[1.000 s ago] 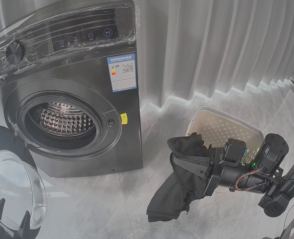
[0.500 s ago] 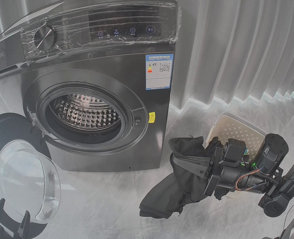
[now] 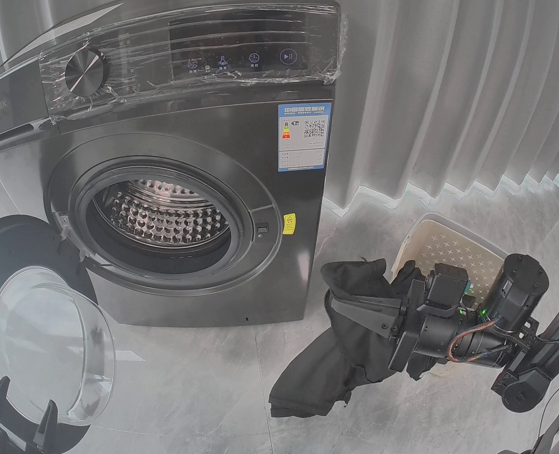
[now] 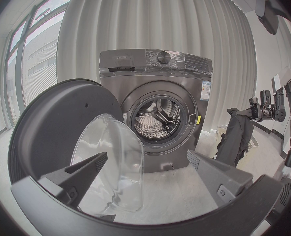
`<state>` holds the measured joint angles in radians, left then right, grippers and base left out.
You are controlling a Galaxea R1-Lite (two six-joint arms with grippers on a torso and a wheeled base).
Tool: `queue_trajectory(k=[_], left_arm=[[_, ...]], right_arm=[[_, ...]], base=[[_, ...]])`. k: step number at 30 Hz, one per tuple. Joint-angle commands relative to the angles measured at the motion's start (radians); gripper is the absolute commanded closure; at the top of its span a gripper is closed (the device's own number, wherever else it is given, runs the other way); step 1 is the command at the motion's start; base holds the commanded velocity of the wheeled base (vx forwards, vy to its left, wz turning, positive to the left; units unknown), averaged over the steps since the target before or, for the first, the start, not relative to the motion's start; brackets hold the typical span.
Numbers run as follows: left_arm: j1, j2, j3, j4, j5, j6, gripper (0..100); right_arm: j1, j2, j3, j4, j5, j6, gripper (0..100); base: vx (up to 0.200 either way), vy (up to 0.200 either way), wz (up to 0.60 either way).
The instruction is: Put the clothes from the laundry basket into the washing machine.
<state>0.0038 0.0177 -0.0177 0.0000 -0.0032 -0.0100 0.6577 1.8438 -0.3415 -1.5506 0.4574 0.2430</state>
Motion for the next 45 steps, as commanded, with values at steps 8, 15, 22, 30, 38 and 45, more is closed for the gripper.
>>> queue_trajectory(k=[8,15,22,30,38,45], left_arm=[[0.001,-0.018,0.018,0.0,0.0,-0.001,0],[0.001,-0.018,0.018,0.0,0.0,-0.001,0],[0.001,-0.018,0.018,0.0,0.0,-0.002,0],[0.001,-0.018,0.018,0.0,0.0,-0.001,0],[0.001,-0.018,0.018,0.0,-0.001,-0.005,0],[0.001,-0.018,0.018,0.0,0.0,-0.004,0]], right_arm=[[0.002,0.002,-0.005,0.0,0.001,-0.001,100],[0.008,0.0,-0.001,0.0,0.001,-0.002,100],[0.129,-0.061,0.001,-0.002,0.012,-0.024,100],[0.088,-0.063,-0.024,-0.002,0.004,-0.025,100],[0.023,-0.063,-0.044,0.0,0.004,-0.027,100],[0.022,-0.044,-0.044,-0.002,0.004,-0.028,100]], base=[[0.0,0.0,0.15],[0.0,0.0,0.0],[0.0,0.0,0.0],[0.0,0.0,0.0],[-0.025,0.0,0.0],[-0.143,0.0,0.0]])
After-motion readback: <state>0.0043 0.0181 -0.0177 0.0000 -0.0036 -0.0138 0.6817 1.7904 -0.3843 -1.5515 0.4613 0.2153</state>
